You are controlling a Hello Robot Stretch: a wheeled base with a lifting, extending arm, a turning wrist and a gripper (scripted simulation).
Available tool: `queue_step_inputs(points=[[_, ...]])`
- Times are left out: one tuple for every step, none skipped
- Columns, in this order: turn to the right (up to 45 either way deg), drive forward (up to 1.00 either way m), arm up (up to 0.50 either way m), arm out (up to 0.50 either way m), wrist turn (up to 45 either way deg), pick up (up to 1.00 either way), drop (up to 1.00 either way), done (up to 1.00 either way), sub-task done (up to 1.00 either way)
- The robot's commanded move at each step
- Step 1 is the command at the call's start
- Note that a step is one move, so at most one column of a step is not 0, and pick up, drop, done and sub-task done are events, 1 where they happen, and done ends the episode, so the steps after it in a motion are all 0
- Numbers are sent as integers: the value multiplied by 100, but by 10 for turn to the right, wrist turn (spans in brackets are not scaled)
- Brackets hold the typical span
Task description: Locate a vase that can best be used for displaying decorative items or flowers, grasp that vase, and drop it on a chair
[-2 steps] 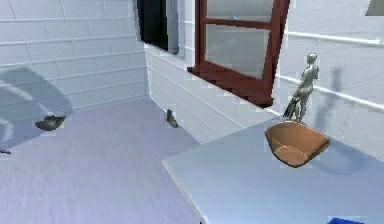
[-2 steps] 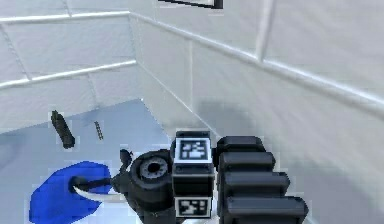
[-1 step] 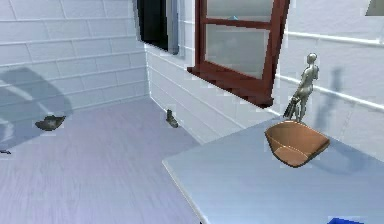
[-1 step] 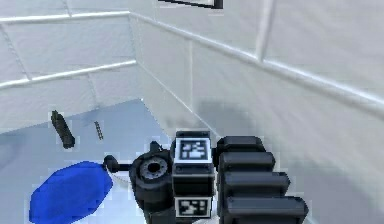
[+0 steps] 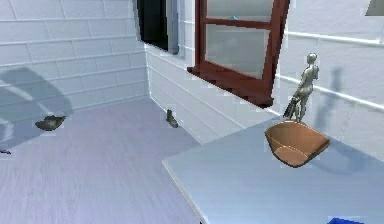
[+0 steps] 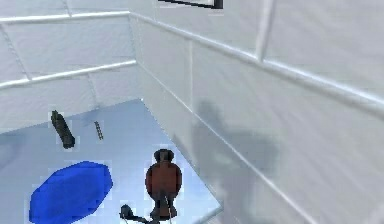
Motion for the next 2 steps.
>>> queue_step_inputs(points=[[0, 0, 0, 0, 0, 100, 0, 0, 0], [0, 0, 10, 0, 0, 0, 0, 0, 0]])
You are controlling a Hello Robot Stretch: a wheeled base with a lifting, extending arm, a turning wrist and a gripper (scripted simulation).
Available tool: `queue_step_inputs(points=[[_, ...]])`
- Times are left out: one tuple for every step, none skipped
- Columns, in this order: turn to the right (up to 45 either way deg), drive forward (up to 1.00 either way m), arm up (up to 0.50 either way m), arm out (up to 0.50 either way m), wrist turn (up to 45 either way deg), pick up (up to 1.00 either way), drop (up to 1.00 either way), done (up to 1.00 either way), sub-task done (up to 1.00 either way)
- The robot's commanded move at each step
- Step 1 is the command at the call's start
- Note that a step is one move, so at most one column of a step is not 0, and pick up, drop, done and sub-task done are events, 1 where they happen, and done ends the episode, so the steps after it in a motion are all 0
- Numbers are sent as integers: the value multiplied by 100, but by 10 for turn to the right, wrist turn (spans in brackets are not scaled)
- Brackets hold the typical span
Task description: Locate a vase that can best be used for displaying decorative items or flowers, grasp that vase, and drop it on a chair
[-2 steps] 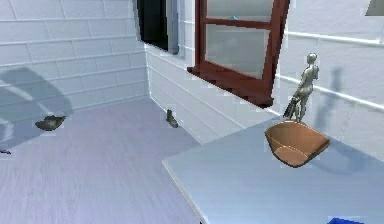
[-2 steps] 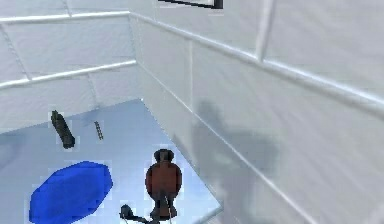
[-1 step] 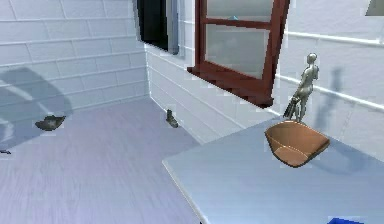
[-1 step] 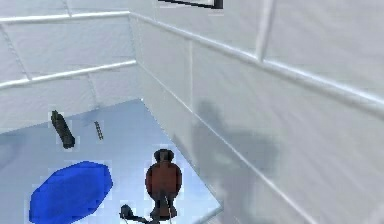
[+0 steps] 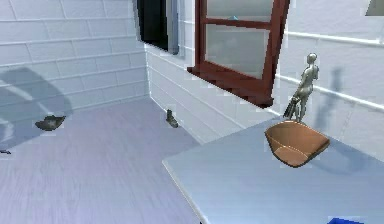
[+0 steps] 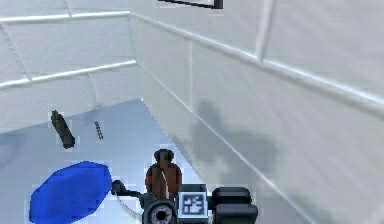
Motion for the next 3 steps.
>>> queue_step_inputs(points=[[0, 0, -10, 0, 0, 0, 0, 0, 0], [0, 0, 10, 0, 0, 0, 0, 0, 0], [-360, 0, 0, 0, 0, 0, 0, 0, 0]])
